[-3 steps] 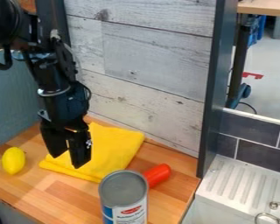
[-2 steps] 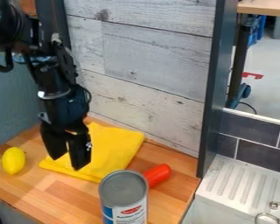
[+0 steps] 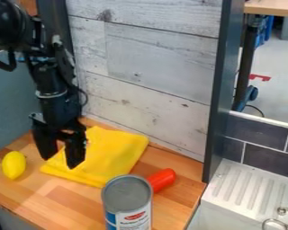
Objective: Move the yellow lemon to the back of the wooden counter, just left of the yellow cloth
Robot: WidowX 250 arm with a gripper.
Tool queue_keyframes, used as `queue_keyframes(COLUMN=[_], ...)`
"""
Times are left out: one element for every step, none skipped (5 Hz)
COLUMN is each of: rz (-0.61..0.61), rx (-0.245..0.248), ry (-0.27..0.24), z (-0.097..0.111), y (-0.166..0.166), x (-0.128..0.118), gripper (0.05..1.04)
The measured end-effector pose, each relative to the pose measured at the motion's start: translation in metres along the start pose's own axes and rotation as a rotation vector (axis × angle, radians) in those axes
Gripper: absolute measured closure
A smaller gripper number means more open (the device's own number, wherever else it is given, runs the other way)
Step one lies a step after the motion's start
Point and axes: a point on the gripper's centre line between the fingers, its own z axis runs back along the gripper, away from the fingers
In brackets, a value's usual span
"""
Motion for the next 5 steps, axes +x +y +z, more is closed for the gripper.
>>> queue_keyframes(rz=[0.075,0.236,0.305,0.394,0.471], rx=[0.042,0.096,0.098,0.100,0.131], ry=[0.032,0.093,0.096,0.083,0.048], z=[0.001,0.008,0.012,0.003,-0.013], y=[0.017,0.049,0.066,0.086,0.091], x=[0.006,0.004,-0.002,-0.016,-0.024], gripper=[0.083,0.083,0.083,0.083,0.083])
